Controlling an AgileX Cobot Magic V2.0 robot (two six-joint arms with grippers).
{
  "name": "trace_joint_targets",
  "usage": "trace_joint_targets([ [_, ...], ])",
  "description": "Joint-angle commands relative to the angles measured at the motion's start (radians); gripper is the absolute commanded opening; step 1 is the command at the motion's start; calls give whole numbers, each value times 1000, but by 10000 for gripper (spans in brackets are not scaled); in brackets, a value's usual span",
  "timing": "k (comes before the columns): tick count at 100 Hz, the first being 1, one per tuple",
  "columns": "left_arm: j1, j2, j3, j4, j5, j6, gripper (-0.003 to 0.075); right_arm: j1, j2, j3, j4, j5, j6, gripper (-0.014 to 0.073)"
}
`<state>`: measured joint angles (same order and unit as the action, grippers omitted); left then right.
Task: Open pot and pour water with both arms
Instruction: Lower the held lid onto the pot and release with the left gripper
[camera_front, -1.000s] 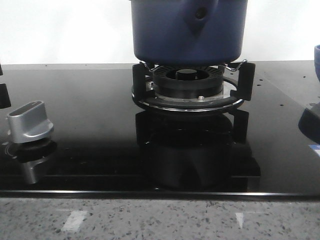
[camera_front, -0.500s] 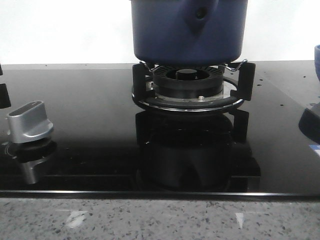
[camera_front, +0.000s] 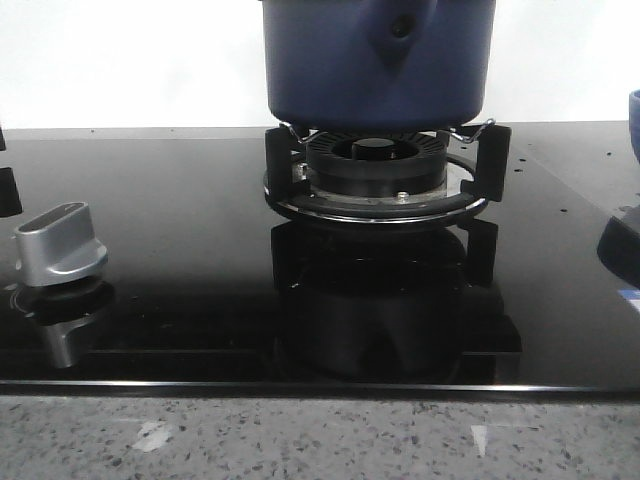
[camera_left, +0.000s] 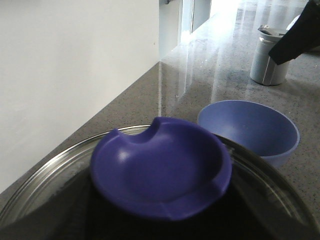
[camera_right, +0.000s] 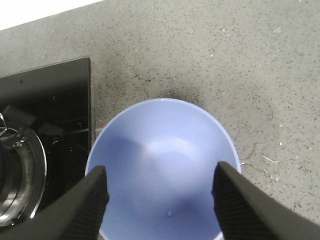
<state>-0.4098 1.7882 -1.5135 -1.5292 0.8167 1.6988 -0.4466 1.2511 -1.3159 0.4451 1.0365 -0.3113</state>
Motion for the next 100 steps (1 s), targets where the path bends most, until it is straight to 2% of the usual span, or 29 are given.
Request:
trace_joint_targets([
  [1, -6, -36, -40, -93, 25, 2, 358, -7, -27, -35, 30, -49, 1, 414],
  [68, -6, -19, -40, -78, 72, 2, 361, -7, -27, -33, 30, -62, -6, 414],
  [100, -1, -19, -40, -76, 78, 2, 511, -7, -27, -33, 30, -62, -6, 414],
])
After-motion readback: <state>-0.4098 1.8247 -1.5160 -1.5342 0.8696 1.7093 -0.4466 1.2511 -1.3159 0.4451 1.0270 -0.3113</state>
